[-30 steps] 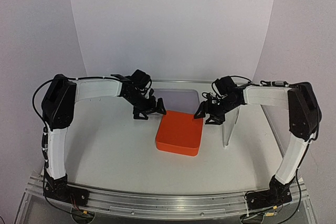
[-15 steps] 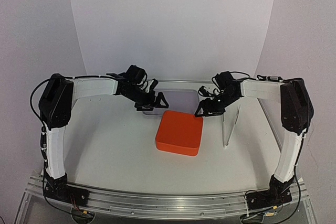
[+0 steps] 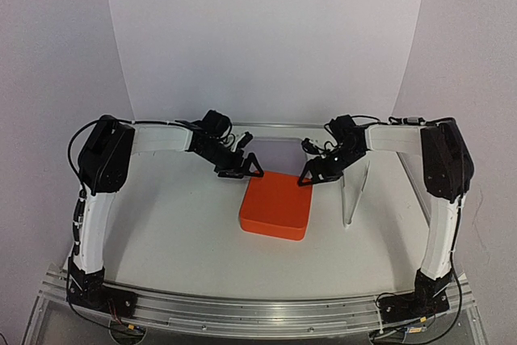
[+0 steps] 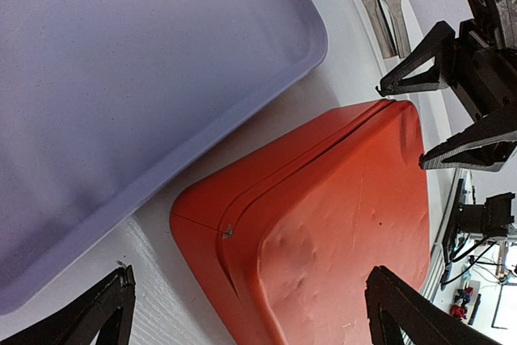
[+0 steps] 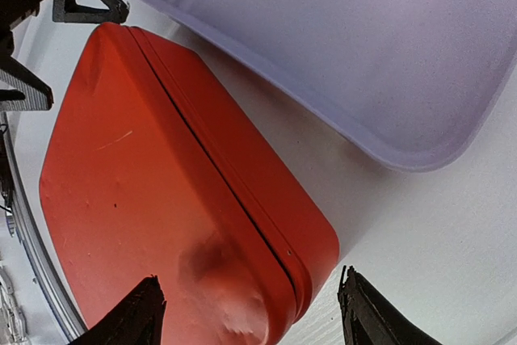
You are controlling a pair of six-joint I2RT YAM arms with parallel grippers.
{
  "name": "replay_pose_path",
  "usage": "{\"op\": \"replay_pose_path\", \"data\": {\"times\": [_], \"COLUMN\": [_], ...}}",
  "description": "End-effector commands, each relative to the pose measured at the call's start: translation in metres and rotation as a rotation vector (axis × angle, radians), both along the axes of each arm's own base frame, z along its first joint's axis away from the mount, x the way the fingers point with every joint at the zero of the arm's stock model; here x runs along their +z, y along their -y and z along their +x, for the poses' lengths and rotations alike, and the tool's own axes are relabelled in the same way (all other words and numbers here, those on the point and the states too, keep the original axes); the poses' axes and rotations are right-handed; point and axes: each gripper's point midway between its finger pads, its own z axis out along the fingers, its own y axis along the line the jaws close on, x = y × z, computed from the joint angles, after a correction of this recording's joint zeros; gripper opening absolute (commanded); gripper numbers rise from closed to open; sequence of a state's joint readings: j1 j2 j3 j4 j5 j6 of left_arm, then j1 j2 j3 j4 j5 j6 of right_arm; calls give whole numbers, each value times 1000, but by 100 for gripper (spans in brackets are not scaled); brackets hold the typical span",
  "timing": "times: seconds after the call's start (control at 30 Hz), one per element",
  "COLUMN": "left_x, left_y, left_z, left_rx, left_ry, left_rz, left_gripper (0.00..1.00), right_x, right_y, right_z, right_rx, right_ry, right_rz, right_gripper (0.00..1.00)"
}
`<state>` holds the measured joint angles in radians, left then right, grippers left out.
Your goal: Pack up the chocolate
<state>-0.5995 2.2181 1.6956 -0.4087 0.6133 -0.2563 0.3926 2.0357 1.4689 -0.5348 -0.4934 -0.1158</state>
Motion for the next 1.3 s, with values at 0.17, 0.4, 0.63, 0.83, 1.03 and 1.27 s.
{"op": "replay_pose_path", "data": {"times": [0.17, 0.4, 0.63, 0.83, 1.03, 1.27], "left_x": [-1, -17, -28, -40, -68, -113], "left_y": [14, 17, 20, 20, 10, -18], "left_z": [-3, -6, -5, -9, -13, -31], "left_rx": [-65, -60, -51, -35, 60, 191], "left_ry": [-5, -51, -84, -118, -218, -293], "left_rz": [-61, -59, -52, -34, 36, 216], "left_gripper": [94, 86, 76, 68, 50, 42], "right_x": [-19, -29, -38, -46, -63, -79], "right_y": [0, -1, -4, -7, -2, 9], "right_z": [-4, -2, -6, -11, -19, -26], "right_rx": [12, -2, -6, -12, -52, -83], "right_ry": [-51, -79, -128, -179, -241, -265], "right_rz": [-2, -6, 14, 33, 3, -54], "right_gripper": [70, 62, 46, 26, 25, 28]}}
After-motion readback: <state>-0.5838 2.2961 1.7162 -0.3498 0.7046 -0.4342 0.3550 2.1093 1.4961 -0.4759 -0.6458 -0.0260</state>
